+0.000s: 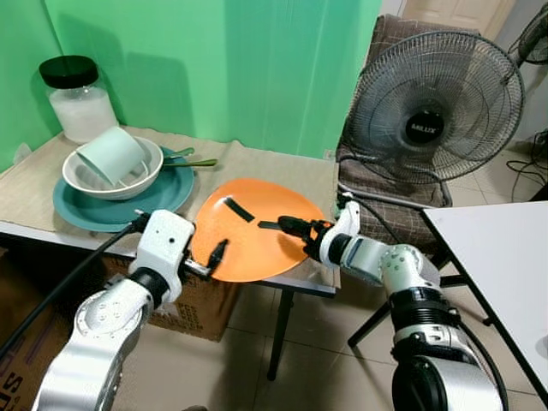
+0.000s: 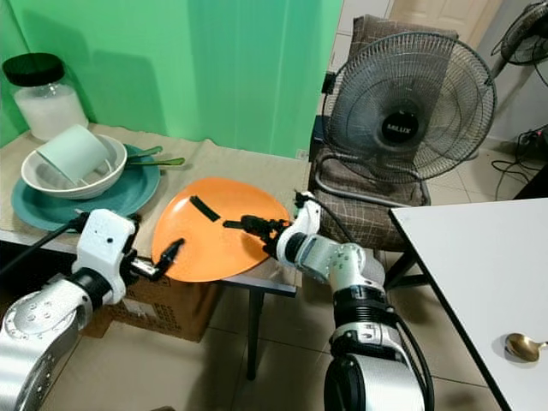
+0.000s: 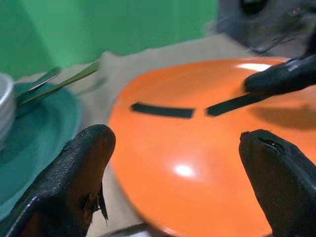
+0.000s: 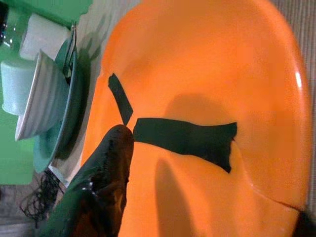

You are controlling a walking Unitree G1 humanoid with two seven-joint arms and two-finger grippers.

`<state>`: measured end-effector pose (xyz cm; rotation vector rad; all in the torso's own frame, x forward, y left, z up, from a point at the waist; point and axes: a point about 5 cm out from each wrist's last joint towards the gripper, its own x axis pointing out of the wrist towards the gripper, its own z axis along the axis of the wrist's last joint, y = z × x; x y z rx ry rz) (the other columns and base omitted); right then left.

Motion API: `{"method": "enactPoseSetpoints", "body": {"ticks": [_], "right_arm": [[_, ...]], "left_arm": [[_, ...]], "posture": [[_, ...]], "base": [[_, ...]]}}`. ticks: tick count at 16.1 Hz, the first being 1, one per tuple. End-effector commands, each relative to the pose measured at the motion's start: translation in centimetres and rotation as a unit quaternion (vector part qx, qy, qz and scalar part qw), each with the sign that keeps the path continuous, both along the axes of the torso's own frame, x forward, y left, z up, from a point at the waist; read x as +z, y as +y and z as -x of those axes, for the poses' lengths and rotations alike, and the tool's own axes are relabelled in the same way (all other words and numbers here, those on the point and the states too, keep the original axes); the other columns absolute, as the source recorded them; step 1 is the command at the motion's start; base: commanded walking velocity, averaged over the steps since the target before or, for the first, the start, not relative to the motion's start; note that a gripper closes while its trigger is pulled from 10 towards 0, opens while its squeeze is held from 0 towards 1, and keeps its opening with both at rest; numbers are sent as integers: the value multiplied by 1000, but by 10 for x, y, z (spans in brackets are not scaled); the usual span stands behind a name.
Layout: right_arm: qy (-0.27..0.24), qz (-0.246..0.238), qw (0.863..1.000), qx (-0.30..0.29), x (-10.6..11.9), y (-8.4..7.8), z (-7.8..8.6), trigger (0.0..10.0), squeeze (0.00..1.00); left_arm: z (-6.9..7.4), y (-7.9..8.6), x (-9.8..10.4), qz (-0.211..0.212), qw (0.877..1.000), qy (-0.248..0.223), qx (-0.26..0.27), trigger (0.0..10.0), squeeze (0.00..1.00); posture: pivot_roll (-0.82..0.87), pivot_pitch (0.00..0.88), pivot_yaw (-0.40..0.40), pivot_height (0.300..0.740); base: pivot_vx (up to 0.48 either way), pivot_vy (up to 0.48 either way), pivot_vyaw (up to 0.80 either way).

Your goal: Setting the table

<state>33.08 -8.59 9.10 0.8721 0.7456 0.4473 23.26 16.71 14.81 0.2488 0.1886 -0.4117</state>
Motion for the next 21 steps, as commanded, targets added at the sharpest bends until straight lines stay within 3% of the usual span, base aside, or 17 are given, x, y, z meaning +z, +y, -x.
{"method": "enactPoseSetpoints", "body": {"ticks": [1, 9, 16, 19, 21], "right_arm": [[0, -5, 1000, -3, 6, -2, -4, 0, 0], [0, -35, 999, -18, 12, 0, -9, 0, 0], [5, -96, 995, -42, 21, 0, -15, 0, 0], [-52, -126, 990, -40, 44, -5, -17, 0, 0], [-91, -135, 985, -54, 59, -18, -14, 0, 0]], "left_arm": [[3, -3, 5, 13, 1000, -3, -20, 10000, 0], [13, 6, 9, 14, 997, 30, -65, 10000, 0], [16, 11, 20, 24, 995, 32, -89, 10000, 0], [16, 18, 35, 21, 997, 7, -78, 10000, 0], [15, 20, 46, 22, 997, -14, -73, 10000, 0]], "posture": [[-13, 0, -95, 740], [-9, 0, -88, 740], [3, 0, -89, 740], [31, 0, -78, 740], [38, 0, -65, 740]], "base": [[0, 0, 0], [0, 0, 0], [0, 0, 0], [0, 0, 0], [0, 0, 0]]}}
